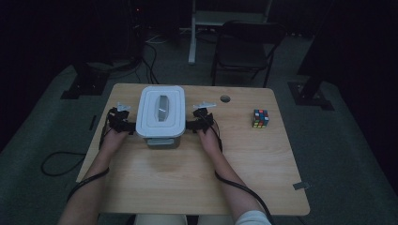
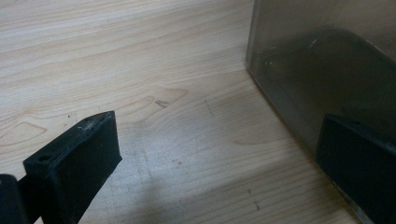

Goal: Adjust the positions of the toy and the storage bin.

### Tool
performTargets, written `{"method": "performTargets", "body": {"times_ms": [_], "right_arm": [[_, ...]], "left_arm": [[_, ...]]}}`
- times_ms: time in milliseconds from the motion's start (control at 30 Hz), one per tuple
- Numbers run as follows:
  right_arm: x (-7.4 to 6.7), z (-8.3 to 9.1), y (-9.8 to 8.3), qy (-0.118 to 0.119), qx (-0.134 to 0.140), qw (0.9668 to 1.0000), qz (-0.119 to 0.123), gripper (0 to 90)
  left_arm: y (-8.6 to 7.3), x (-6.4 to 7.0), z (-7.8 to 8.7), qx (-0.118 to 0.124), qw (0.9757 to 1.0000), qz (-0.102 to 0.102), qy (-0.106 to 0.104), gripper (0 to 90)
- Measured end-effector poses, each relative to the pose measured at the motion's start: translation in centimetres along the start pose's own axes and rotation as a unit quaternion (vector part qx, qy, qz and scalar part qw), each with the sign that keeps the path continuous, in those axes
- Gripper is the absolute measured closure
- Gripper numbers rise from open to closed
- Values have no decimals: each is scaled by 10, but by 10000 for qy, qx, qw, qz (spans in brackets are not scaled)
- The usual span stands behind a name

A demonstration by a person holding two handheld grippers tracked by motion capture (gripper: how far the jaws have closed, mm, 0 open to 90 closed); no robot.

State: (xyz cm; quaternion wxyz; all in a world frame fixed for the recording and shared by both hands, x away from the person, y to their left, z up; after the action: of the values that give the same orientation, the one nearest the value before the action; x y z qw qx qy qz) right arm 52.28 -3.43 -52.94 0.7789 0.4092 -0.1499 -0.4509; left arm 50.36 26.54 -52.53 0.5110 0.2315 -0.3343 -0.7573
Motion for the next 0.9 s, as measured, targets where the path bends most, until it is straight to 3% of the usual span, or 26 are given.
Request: {"method": "performTargets", "body": {"times_ms": [300,533,667,900], "right_arm": [[7,12,-6,-164,-26,9999,-17,179],[19,27,-15,-260,-3,9997,-5,186],[27,35,-24,-164,50,9997,-180,186],[37,53,-37,-168,87,9996,-230,186]], "left_arm": [[8,19,-1,-153,9994,-276,105,8],[14,39,-7,-213,9990,-401,-10,8],[17,48,-9,-259,9985,-477,-50,8],[22,69,-12,-345,9972,-640,-151,8]]}}
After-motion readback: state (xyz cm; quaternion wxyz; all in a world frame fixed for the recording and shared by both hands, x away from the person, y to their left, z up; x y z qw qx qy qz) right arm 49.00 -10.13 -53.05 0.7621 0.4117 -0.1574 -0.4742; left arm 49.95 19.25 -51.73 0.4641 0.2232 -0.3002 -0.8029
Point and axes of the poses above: each handheld gripper's, and its own axes: z roughly backward along the jaws, y roughly out of its top, x roughly to its right, the point moved 4 cm from there along -z, roughly forward along the jaws, and after that the axes turned 1 degree about -x, right-handed, at the moved point
